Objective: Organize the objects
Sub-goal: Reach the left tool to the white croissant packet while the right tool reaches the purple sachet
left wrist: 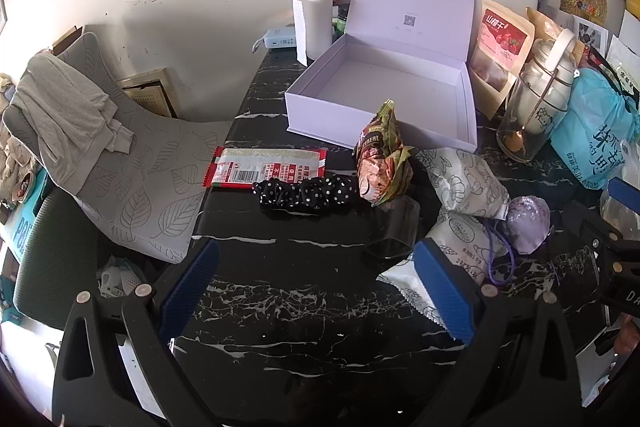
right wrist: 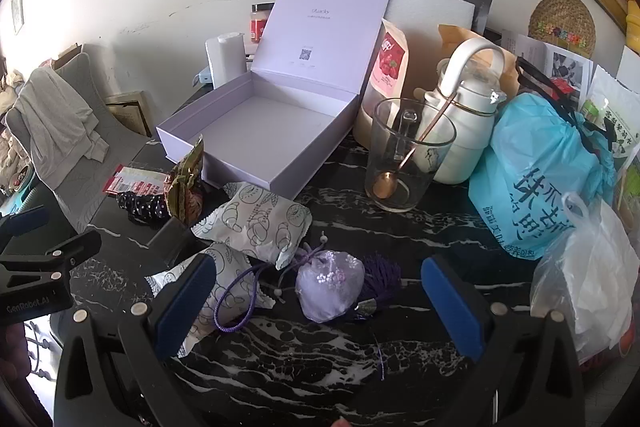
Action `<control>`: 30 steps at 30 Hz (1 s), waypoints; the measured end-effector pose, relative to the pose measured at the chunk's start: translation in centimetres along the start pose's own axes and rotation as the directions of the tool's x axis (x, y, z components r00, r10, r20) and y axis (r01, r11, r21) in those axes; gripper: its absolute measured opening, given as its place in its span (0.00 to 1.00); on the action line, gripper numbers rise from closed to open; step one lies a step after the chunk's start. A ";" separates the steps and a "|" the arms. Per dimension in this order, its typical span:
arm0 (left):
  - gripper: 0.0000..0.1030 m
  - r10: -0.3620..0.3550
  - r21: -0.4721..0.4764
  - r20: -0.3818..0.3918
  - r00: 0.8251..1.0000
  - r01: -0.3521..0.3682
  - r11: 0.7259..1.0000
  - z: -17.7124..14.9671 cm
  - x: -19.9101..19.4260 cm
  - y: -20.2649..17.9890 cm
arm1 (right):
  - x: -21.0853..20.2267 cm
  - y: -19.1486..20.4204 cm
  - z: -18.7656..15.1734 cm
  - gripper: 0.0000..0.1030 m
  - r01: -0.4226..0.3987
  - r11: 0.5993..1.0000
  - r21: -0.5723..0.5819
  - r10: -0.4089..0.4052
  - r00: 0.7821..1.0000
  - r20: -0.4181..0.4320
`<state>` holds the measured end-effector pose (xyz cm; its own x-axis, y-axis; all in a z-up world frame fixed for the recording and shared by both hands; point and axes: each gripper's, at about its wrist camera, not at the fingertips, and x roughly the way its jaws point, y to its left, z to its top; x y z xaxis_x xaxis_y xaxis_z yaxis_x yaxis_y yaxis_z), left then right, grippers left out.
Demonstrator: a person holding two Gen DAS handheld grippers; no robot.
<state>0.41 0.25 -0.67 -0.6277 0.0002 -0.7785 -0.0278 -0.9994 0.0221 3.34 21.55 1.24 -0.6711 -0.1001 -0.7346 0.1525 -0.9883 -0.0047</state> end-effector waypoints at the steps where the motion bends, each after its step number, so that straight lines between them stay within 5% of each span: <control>1: 0.95 -0.001 0.001 0.001 1.000 0.001 1.000 -0.1 -0.1 0.0 | 0.0 0.0 0.0 0.99 0.001 1.000 0.000 -0.001 1.000 0.001; 30: 0.95 -0.016 0.016 -0.007 1.000 0.016 1.000 -3.8 -2.4 -2.5 | -2.3 -0.8 -3.5 0.99 -0.025 1.000 0.008 0.025 1.000 0.017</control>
<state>4.99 2.62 -1.24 -0.6217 0.0158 -0.7831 -0.0501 -0.9985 0.0197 7.27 22.92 0.56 -0.6792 -0.1268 -0.7229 0.1638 -0.9863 0.0191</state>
